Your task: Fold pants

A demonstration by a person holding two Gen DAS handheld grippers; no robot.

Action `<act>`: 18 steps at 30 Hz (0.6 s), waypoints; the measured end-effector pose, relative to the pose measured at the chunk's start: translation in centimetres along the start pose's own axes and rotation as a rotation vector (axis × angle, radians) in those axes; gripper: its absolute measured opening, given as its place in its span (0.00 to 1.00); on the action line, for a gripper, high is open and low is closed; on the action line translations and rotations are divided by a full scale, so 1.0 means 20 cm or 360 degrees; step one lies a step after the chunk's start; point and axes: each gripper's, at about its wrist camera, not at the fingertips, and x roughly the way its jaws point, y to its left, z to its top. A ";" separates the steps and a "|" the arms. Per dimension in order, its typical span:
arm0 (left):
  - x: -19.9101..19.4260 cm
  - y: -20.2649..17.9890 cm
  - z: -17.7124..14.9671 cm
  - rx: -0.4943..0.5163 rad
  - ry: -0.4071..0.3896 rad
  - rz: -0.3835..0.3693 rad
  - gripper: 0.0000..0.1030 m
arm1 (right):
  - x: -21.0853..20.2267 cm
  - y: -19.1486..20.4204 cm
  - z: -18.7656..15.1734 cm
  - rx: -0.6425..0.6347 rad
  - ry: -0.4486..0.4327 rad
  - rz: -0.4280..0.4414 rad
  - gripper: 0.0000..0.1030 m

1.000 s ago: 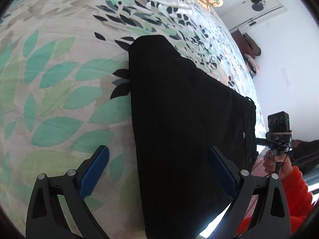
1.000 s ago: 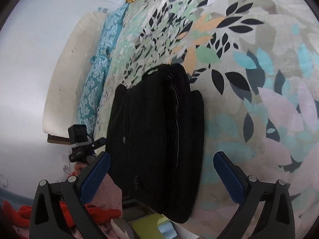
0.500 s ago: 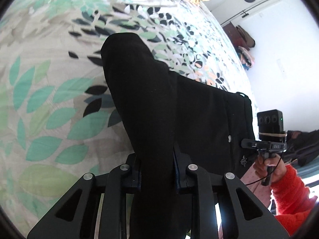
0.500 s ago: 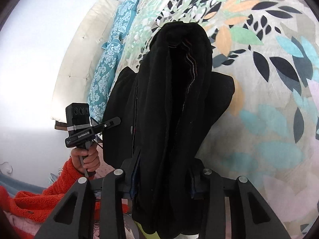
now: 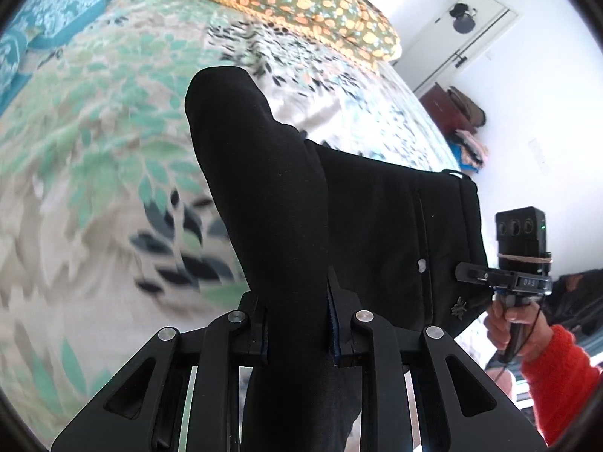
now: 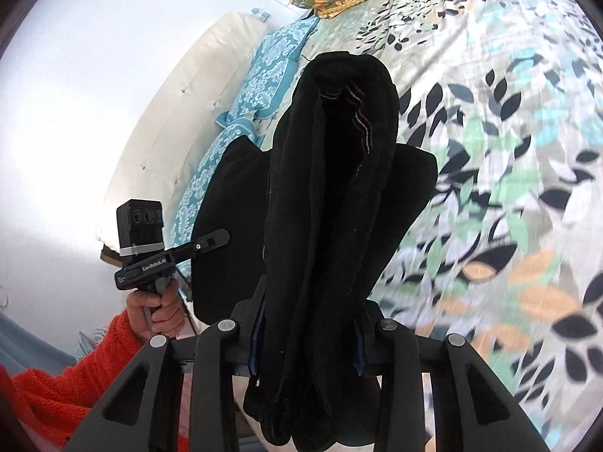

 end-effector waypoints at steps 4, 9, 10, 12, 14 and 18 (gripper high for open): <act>0.25 0.10 0.02 0.0015 0.0062 0.0322 0.48 | 0.14 -0.13 0.03 0.0088 0.0002 -0.0266 0.41; 0.20 0.21 -0.21 -0.0026 0.0016 0.0638 0.71 | 0.01 -0.19 -0.14 0.0153 -0.0189 -0.0604 0.74; 0.12 0.21 -0.27 -0.0025 -0.0044 0.0662 0.77 | -0.05 -0.17 -0.19 0.0120 -0.0256 -0.0662 0.78; 0.00 0.17 -0.37 -0.0002 -0.0134 0.0727 0.88 | -0.16 -0.06 -0.30 0.0045 -0.0336 -0.0759 0.91; -0.10 0.11 -0.46 0.0030 -0.0190 0.0787 0.91 | -0.21 0.09 -0.39 -0.0039 -0.0378 -0.0862 1.00; -0.19 -0.08 -0.57 0.0085 -0.0195 0.0816 0.91 | -0.18 0.37 -0.54 -0.0192 -0.0382 -0.1115 1.00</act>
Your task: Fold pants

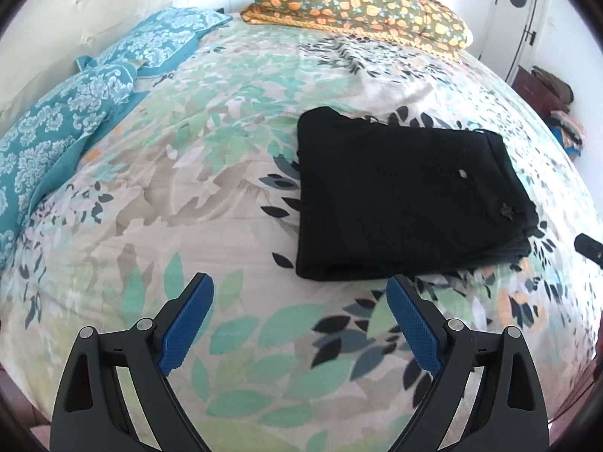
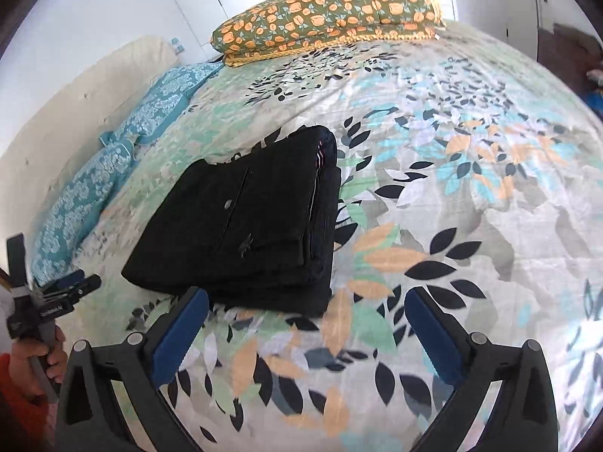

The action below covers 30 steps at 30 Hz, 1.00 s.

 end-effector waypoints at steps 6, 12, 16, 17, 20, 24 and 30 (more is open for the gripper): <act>-0.25 -0.12 -0.06 -0.0076 -0.0150 0.0051 0.91 | -0.27 0.27 -0.15 -0.0091 -0.0159 -0.0146 1.00; -0.46 -0.18 -0.10 -0.0028 -0.0274 0.0097 0.93 | -0.41 0.48 -0.20 -0.0190 -0.0175 -0.0204 1.00; -0.55 -0.17 -0.14 -0.0047 -0.0324 0.0107 0.93 | -0.49 0.56 -0.22 -0.0199 -0.0219 -0.0233 1.00; -0.57 -0.18 -0.15 -0.0056 -0.0330 0.0120 0.94 | -0.51 0.57 -0.23 -0.0200 -0.0226 -0.0235 1.00; -0.61 -0.17 -0.21 -0.0077 -0.0343 0.0122 0.95 | -0.58 0.61 -0.26 -0.0199 -0.0256 -0.0244 1.00; -0.70 -0.20 -0.27 -0.0025 -0.0346 0.0084 0.98 | -0.68 0.67 -0.31 -0.0245 -0.0288 -0.0246 1.00; -0.95 -0.16 -0.27 -0.0026 -0.0545 0.0077 0.99 | -0.81 0.72 -0.33 -0.0310 -0.0330 -0.0279 1.00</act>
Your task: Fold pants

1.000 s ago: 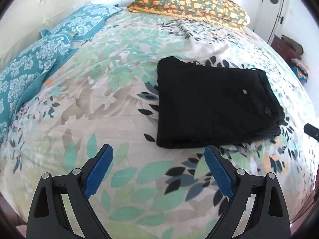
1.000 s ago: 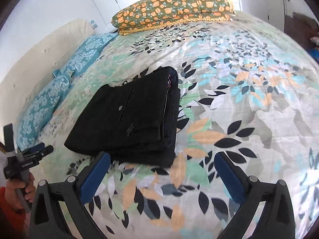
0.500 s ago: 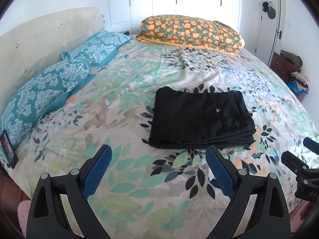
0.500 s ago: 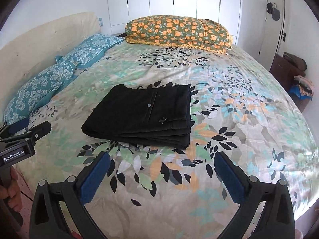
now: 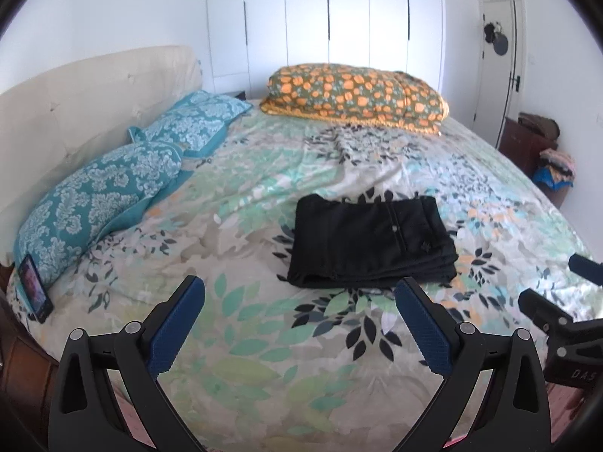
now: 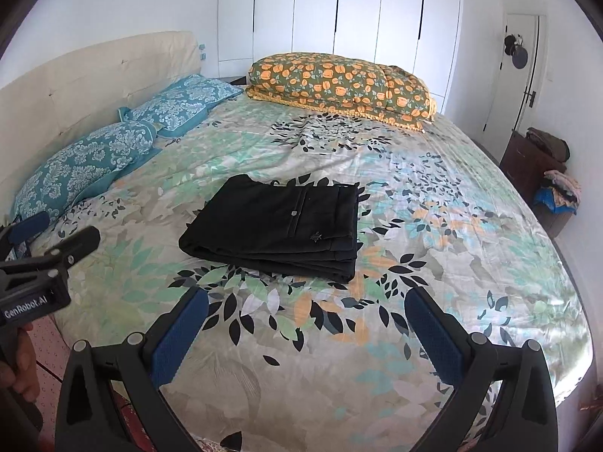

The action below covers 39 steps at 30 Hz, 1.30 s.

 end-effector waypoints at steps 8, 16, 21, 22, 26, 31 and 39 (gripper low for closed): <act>-0.16 -0.04 0.07 0.0120 -0.0103 -0.0037 0.99 | -0.10 0.06 0.06 -0.0041 -0.0056 -0.0001 1.00; -0.15 -0.11 -0.03 0.0241 -0.0025 0.0168 0.99 | -0.10 0.07 0.03 -0.0062 0.0016 -0.0028 1.00; -0.15 -0.11 -0.01 0.0166 0.0035 0.0138 0.99 | -0.12 0.05 0.04 -0.0050 0.0006 -0.0034 1.00; -0.14 -0.10 0.00 0.0161 0.0041 0.0129 0.99 | -0.13 0.05 0.04 -0.0052 0.0004 -0.0036 1.00; -0.12 -0.10 -0.02 0.0184 0.0072 0.0122 0.99 | -0.11 0.06 0.03 -0.0057 0.0019 -0.0029 1.00; -0.10 -0.08 -0.03 0.0147 0.0123 0.0103 1.00 | -0.10 0.07 0.02 -0.0057 0.0034 -0.0021 1.00; -0.05 -0.08 -0.03 0.0119 0.0226 0.0085 1.00 | -0.11 0.09 0.04 -0.0083 0.0004 -0.0067 1.00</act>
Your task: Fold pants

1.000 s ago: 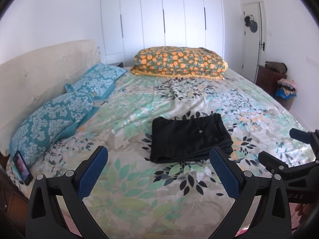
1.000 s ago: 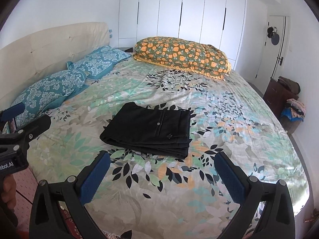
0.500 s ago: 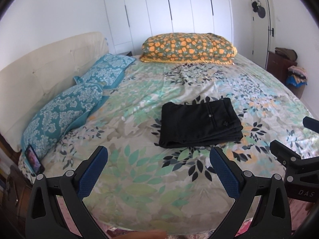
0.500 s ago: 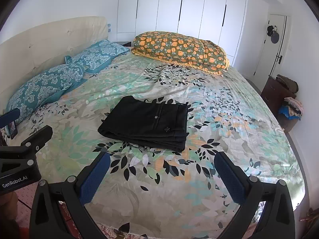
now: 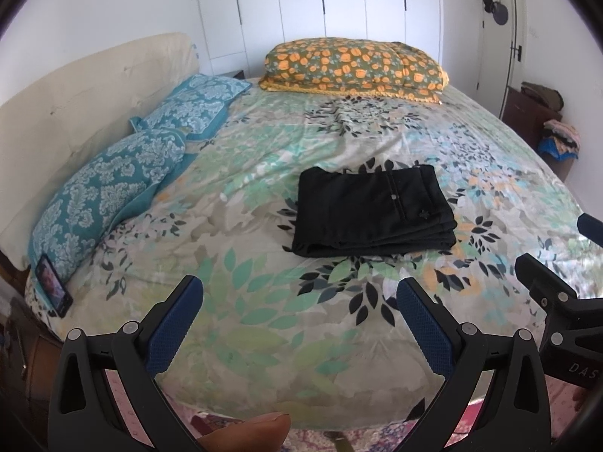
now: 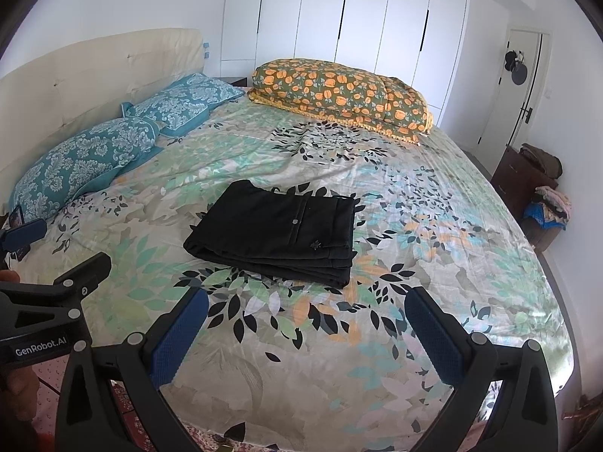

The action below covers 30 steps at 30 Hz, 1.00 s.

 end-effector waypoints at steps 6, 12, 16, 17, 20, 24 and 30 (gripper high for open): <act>0.01 0.01 -0.01 0.0004 0.0025 0.0028 1.00 | 0.01 0.02 -0.01 -0.0020 0.0012 -0.0010 1.00; 0.02 -0.01 -0.01 0.0009 0.0035 0.0016 1.00 | 0.03 -0.02 -0.02 0.0005 0.0028 -0.0021 1.00; 0.04 -0.02 -0.01 -0.0003 0.0055 -0.0008 0.99 | 0.03 -0.02 -0.02 0.0005 0.0030 -0.0023 1.00; 0.04 -0.02 -0.01 -0.0005 0.0059 -0.0011 0.99 | 0.03 -0.02 -0.02 0.0006 0.0033 -0.0023 1.00; 0.05 -0.02 -0.01 -0.0009 0.0069 -0.0022 0.99 | 0.04 -0.03 -0.03 0.0010 0.0040 -0.0024 1.00; 0.07 -0.02 -0.02 -0.0018 0.0083 -0.0040 0.99 | 0.05 -0.03 -0.03 0.0008 0.0050 -0.0022 1.00; 0.07 -0.02 -0.02 -0.0012 0.0077 -0.0046 1.00 | 0.06 -0.03 -0.03 0.0009 0.0062 -0.0016 1.00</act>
